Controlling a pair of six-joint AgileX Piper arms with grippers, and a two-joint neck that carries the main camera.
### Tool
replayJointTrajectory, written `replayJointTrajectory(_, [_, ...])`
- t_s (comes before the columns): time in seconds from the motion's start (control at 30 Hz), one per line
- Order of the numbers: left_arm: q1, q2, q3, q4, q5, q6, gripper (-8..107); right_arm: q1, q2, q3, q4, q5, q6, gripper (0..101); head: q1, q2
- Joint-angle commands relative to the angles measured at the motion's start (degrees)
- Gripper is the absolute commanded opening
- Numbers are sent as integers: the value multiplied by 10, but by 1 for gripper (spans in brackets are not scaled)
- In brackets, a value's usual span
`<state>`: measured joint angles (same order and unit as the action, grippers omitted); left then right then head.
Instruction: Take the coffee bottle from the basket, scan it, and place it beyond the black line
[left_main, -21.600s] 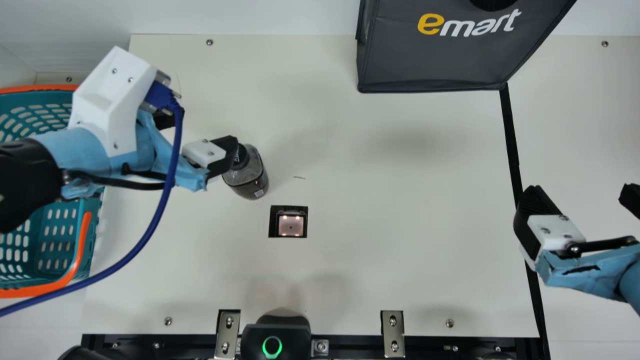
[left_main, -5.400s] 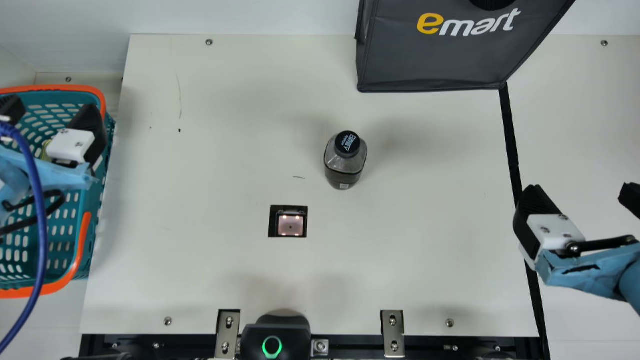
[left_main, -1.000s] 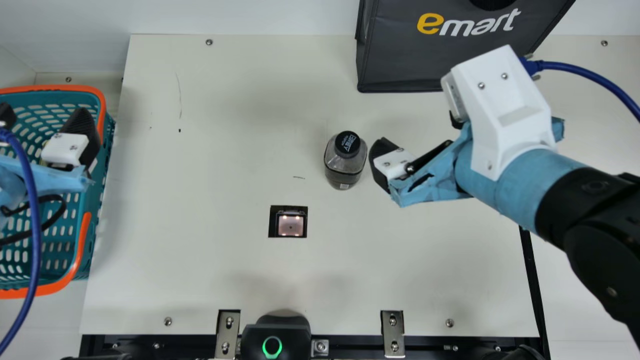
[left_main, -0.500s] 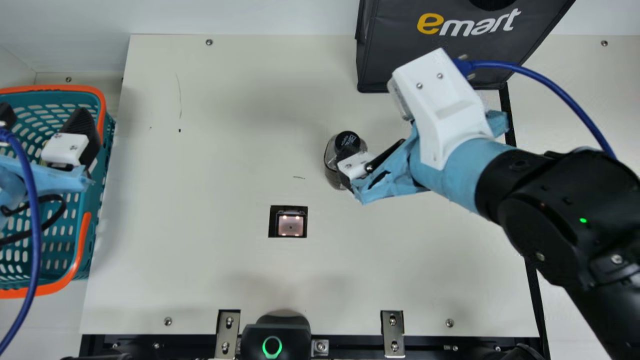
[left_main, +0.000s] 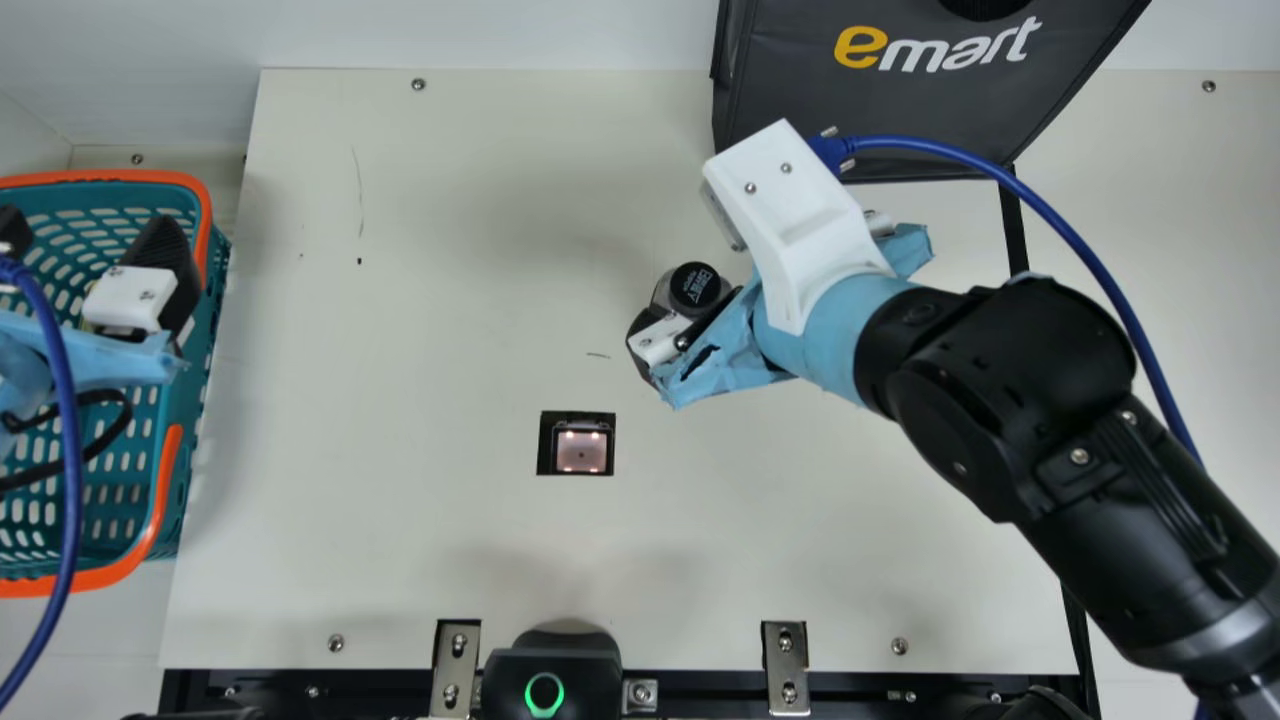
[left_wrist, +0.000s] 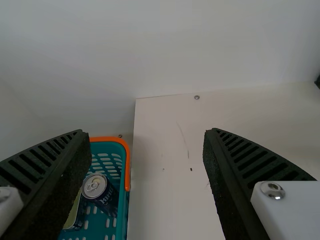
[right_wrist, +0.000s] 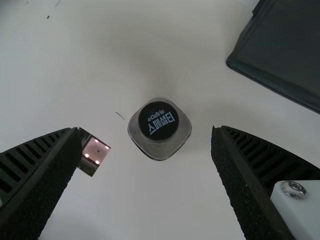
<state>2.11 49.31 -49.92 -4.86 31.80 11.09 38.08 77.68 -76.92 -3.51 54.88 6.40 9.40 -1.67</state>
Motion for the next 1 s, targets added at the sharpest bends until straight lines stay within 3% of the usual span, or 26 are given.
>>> replayJointTrajectory(0.0, [0,0,0,0,0,0,90,0,7,2,0,-4,0,91,-15,1])
replayJointTrajectory(0.97, [0,0,0,0,0,0,90,-12,94,9,20,-47,-6,91,-15,1])
